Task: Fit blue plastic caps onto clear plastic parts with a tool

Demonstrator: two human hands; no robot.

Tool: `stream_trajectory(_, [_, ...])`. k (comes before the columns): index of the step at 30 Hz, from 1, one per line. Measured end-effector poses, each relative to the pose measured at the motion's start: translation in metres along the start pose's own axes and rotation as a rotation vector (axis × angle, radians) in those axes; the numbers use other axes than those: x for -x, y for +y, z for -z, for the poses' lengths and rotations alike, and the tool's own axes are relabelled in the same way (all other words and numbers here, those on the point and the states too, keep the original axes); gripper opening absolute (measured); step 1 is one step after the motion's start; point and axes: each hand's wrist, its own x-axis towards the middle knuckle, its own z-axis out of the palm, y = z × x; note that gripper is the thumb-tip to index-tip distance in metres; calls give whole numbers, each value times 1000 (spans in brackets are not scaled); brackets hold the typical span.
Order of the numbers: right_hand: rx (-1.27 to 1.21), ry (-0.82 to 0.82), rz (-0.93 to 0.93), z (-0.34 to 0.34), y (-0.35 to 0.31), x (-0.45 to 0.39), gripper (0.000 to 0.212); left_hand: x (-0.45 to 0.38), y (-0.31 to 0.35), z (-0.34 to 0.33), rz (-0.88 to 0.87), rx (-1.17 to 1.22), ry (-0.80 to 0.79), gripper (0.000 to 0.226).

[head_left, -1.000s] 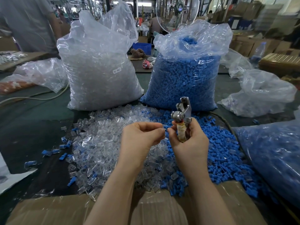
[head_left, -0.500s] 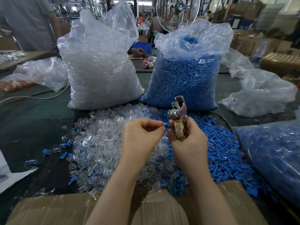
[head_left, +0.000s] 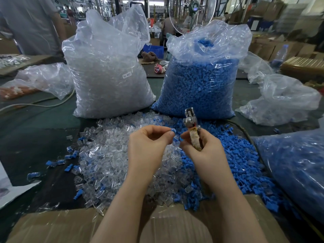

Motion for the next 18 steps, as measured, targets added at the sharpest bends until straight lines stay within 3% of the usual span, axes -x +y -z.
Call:
stream_trajectory(6, [16, -285, -115, 8, 6, 2, 13, -3, 1, 5, 12, 109, -18, 11])
stream_trajectory(11, [45, -329, -119, 8, 4, 2, 22, -4, 0, 6, 4, 137, -26, 13])
stream_trajectory(18, [56, -355, -87, 7, 6, 2, 10, -4, 2, 7, 10, 174, -51, 13])
